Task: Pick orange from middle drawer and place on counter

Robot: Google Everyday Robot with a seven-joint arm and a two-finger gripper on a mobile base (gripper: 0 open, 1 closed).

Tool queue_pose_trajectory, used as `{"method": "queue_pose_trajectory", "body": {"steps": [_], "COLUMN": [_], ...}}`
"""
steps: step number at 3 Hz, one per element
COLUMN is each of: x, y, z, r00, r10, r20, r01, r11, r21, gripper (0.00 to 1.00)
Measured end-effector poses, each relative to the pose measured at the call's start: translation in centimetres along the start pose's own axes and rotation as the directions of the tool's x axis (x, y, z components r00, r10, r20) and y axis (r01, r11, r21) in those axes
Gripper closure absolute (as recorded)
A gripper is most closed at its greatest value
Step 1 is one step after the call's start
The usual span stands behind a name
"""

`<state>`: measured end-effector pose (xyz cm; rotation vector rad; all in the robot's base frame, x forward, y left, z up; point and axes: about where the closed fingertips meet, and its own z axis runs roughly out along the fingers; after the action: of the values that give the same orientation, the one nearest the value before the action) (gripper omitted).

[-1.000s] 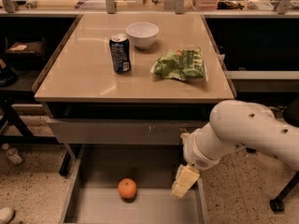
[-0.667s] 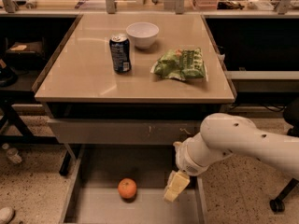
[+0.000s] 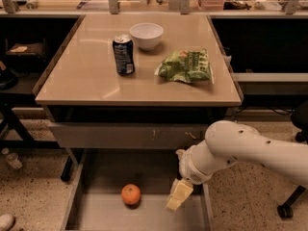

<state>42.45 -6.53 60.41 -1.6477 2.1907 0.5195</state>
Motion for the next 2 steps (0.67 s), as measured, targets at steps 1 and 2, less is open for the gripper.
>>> {"method": "queue_pose_trajectory", "body": {"steps": [1,2], "x": [-0.9,-2.8], "y": [1.4,0.6], "z": [4.5,9.1], "r00": [0.997,0.987], "r10": [-0.014,-0.037], "r20": [0.071,0.156], "r01": [0.018,0.043], "r11": [0.9988,0.9985], "r21": [-0.045,-0.034], "gripper": [0.00,0.00]}}
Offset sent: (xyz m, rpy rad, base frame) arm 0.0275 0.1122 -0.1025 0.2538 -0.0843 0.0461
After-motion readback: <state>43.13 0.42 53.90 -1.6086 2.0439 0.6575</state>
